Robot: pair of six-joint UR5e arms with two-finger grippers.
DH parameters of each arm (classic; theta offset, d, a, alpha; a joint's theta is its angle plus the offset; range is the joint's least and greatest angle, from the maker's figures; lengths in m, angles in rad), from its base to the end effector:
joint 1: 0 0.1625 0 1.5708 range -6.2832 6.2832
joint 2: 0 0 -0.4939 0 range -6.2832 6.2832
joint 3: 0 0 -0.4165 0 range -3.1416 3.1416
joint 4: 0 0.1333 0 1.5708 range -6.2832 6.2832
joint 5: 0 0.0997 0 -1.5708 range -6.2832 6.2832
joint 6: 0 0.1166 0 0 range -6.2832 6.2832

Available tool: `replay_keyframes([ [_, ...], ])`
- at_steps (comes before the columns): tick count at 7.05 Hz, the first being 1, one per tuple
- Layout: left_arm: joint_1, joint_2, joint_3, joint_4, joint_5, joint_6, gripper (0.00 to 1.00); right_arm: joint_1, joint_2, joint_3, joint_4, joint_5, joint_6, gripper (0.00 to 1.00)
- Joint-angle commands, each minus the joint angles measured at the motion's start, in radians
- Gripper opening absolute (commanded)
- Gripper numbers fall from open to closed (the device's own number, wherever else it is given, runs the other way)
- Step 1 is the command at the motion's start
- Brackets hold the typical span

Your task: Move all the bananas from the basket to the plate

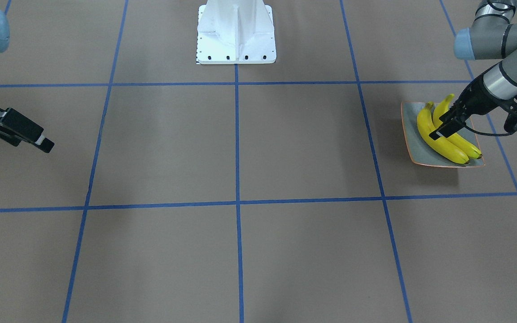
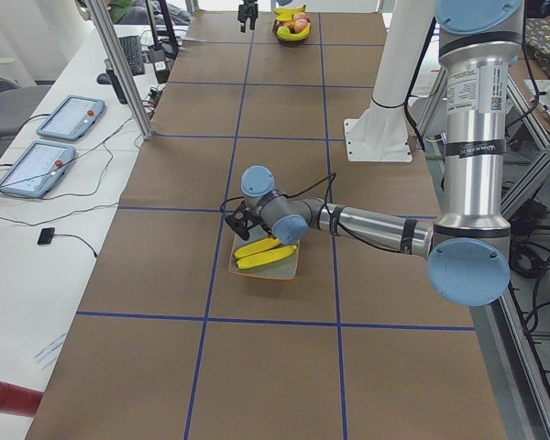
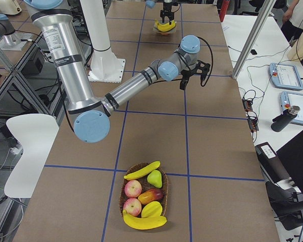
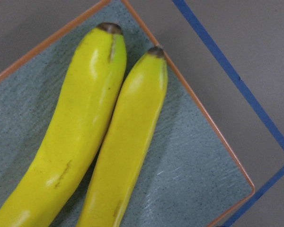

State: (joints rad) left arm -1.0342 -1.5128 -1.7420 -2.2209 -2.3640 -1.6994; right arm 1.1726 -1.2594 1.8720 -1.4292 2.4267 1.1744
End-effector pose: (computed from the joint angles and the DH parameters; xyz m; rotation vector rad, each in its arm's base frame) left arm 0.2195 -0.4673 0.5987 -0.3699 1.0011 -0.7521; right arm -0.1976 -0.5864 0.3806 -0.0769 -1.0772 0.3776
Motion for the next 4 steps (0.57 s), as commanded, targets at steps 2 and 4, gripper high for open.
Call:
replay_keyframes([
  [2, -0.044, -0.015, -0.062, 0.0, -0.024, 0.007, 1.0, 0.058, -0.076, -0.002, 0.0, -0.002, -0.144, 1.0],
  [4, -0.114, -0.038, -0.05, 0.045, 0.003, 0.273, 1.0, 0.085, -0.121, -0.02, -0.002, -0.02, -0.254, 1.0],
])
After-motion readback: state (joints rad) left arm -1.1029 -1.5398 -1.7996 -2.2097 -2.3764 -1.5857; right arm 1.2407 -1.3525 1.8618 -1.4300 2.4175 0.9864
